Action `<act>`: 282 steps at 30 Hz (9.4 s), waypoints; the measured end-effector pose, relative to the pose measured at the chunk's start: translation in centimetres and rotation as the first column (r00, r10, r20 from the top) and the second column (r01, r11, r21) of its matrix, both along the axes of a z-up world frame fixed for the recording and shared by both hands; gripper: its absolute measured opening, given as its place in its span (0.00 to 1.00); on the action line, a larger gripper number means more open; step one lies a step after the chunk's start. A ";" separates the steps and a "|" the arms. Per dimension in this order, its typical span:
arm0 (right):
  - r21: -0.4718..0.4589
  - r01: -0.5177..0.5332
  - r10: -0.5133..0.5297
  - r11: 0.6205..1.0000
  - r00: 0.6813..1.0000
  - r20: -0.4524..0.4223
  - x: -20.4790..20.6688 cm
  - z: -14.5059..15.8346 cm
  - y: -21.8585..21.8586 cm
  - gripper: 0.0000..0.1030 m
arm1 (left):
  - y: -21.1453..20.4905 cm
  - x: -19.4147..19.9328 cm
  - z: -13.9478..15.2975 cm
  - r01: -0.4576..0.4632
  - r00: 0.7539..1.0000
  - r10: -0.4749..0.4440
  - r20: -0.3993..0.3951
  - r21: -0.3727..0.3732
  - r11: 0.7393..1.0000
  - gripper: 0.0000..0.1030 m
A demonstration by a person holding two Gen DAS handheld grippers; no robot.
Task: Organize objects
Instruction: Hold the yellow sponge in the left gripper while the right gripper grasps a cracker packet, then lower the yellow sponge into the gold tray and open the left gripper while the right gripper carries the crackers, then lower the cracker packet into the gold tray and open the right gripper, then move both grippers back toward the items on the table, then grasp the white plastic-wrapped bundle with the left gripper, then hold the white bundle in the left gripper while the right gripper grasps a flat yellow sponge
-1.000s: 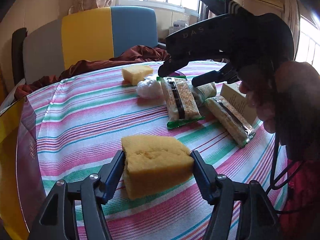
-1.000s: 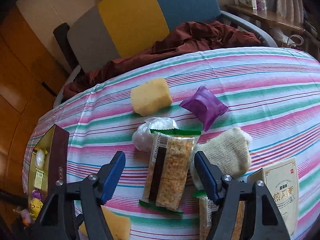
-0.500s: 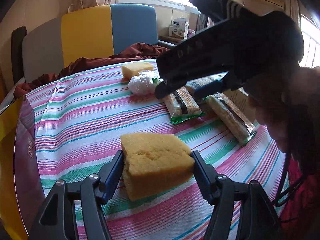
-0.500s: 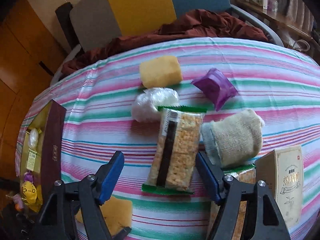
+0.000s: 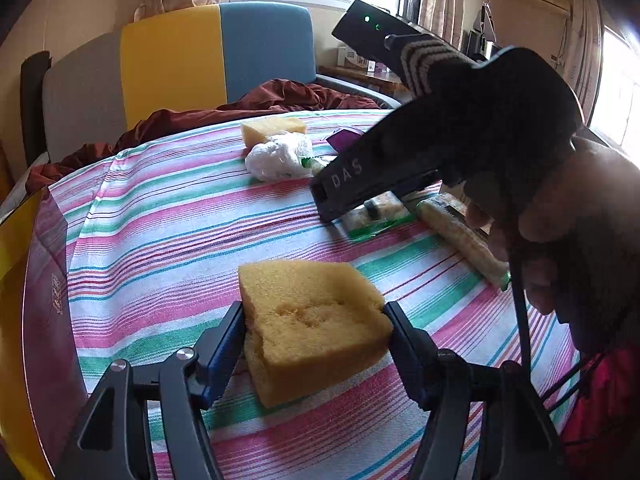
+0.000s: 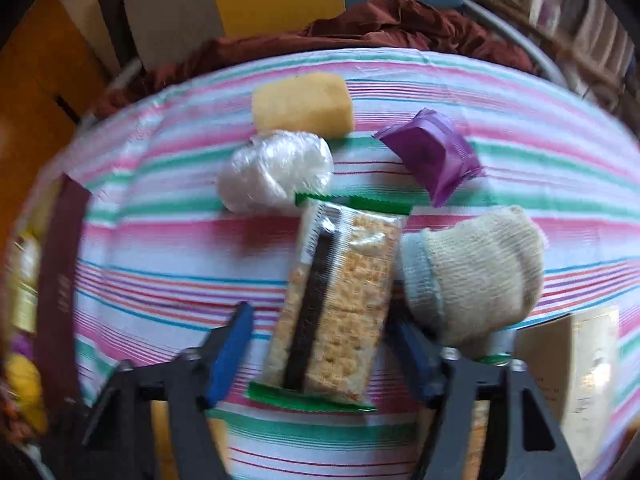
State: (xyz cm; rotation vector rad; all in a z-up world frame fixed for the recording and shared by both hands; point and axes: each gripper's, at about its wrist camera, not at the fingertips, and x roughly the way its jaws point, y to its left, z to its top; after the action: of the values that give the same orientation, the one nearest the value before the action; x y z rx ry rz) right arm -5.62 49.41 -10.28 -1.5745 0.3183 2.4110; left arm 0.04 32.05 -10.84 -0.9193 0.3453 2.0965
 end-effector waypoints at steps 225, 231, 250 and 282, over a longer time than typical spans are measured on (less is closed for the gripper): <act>-0.316 0.121 -0.208 0.941 0.944 -0.257 6.1 6.3 3.9 0.95 | 1.5 -4.0 -0.2 -0.238 0.962 0.231 0.147 0.030 0.971 0.43; -0.202 0.010 -0.061 0.979 0.967 -0.246 1.4 7.4 2.6 0.95 | 0.9 -4.1 -0.4 -0.247 0.958 0.234 0.167 0.060 0.967 0.38; -0.015 -0.116 0.114 0.993 0.991 -0.074 -11.1 3.2 2.5 0.57 | 0.2 -4.6 -0.7 -0.247 0.955 0.221 0.200 0.118 0.962 0.38; -0.142 -0.072 0.068 0.987 0.997 -0.035 0.8 0.1 0.7 0.61 | 0.7 -3.3 -0.2 -0.198 0.974 0.196 0.113 0.009 0.980 0.34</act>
State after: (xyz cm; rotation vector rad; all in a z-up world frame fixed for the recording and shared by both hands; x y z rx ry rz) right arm -4.86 50.07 -10.23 -1.6351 0.4585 2.5180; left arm -3.22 32.73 -11.04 -1.0919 0.1796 2.2115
